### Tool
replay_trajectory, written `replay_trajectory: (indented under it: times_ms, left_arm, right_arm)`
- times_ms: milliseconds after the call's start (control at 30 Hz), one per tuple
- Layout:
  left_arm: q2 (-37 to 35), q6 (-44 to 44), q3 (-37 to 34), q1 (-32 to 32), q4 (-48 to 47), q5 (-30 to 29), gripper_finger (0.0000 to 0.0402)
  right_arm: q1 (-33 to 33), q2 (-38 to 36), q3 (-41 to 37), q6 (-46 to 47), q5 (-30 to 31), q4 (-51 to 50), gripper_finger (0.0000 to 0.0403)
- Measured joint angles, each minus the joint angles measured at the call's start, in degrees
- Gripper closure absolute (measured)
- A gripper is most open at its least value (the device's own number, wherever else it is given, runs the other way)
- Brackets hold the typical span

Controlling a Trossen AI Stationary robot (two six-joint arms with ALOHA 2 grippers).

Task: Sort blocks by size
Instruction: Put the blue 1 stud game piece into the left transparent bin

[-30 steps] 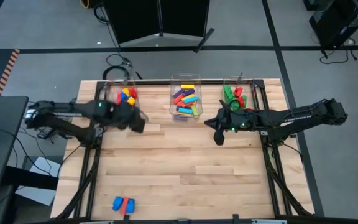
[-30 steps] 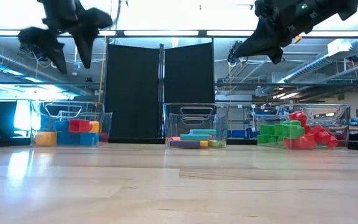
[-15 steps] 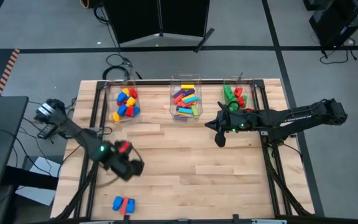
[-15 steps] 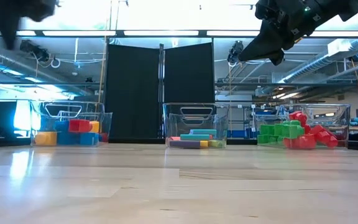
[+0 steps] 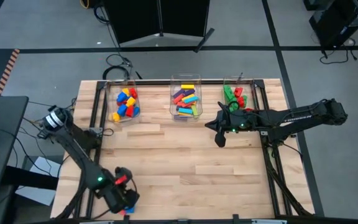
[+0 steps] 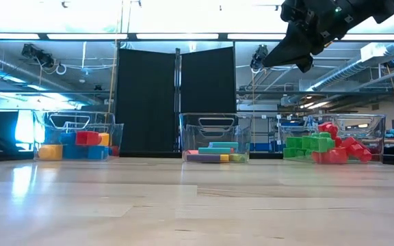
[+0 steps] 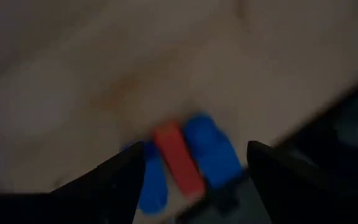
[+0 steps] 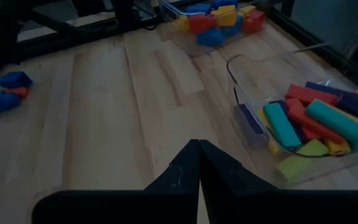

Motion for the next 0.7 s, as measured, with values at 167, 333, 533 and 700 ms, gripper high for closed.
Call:
replay_trajectory:
  times_ms: [167,333,533,700]
  left_arm:
    - [0.0,-3.2,0.1,-3.0,2.0,5.7,0.0115]
    - [0.2,-8.9,0.1,-6.3,2.9,7.0,0.0115]
    - [2.7,-11.1,0.1,-8.5,3.0,7.6,0.0115]
    - [5.0,-10.8,0.1,-8.6,3.0,7.8,0.0115]
  right_arm:
    - [0.0,0.0,0.0,3.2,-0.1,0.0,0.0382]
    - [0.0,0.0,0.0,4.7,-0.1,0.0,0.0382]
    - [0.0,0.0,0.0,6.7,-0.1,0.0,0.0382]
    - [0.0,0.0,0.0,6.7,-0.1,0.0,0.0382]
